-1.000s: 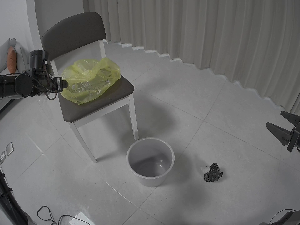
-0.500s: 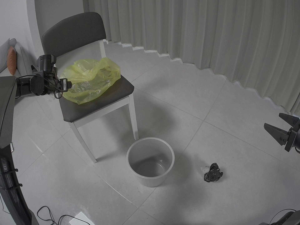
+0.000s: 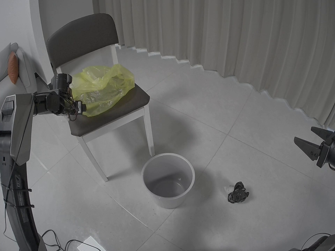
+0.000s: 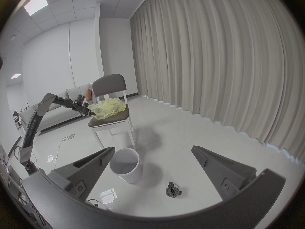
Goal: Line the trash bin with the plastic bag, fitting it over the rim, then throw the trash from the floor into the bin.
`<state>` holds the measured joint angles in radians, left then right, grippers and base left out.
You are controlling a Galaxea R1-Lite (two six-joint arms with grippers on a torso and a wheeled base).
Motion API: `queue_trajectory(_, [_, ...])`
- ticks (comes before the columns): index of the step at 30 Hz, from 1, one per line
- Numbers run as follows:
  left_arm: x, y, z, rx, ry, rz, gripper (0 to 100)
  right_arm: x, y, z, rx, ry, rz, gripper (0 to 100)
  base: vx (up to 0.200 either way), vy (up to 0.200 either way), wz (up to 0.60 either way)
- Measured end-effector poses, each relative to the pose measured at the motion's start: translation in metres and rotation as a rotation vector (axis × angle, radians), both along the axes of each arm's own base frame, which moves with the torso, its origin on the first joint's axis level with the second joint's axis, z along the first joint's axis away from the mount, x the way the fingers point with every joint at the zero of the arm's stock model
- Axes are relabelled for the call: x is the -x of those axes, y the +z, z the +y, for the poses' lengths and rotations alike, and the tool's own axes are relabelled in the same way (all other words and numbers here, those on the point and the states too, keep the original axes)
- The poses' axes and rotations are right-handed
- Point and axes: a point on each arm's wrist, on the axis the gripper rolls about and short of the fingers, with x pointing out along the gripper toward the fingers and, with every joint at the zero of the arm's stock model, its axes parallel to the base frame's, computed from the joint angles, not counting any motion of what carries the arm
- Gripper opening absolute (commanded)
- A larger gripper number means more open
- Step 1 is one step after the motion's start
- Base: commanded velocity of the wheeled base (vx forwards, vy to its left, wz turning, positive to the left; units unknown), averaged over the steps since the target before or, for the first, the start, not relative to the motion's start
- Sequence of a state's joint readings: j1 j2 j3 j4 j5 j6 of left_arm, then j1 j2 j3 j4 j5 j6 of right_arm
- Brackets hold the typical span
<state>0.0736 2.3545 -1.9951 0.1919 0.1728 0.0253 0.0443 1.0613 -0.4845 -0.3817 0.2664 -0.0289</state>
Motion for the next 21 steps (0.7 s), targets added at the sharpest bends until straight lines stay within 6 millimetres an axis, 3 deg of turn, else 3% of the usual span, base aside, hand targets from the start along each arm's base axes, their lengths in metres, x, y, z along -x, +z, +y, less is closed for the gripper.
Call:
queue_trajectory(4, [-0.007,-0.018,0.002,0.008,0.006,0.028,100,-0.001,-0.001,0.0,0.0,-0.003,0.005,100,0.0,0.0,0.0])
queue_trajectory(10, [-0.008,-0.022,0.009,0.019,0.019,0.033,100,-0.002,-0.001,0.0,0.0,-0.003,0.01,100,0.0,0.0,0.0])
queue_trajectory(21, [0.006,0.017,0.009,0.024,-0.007,-0.045,100,-0.002,-0.002,0.0,0.004,0.0,0.011,100,0.0,0.0,0.0])
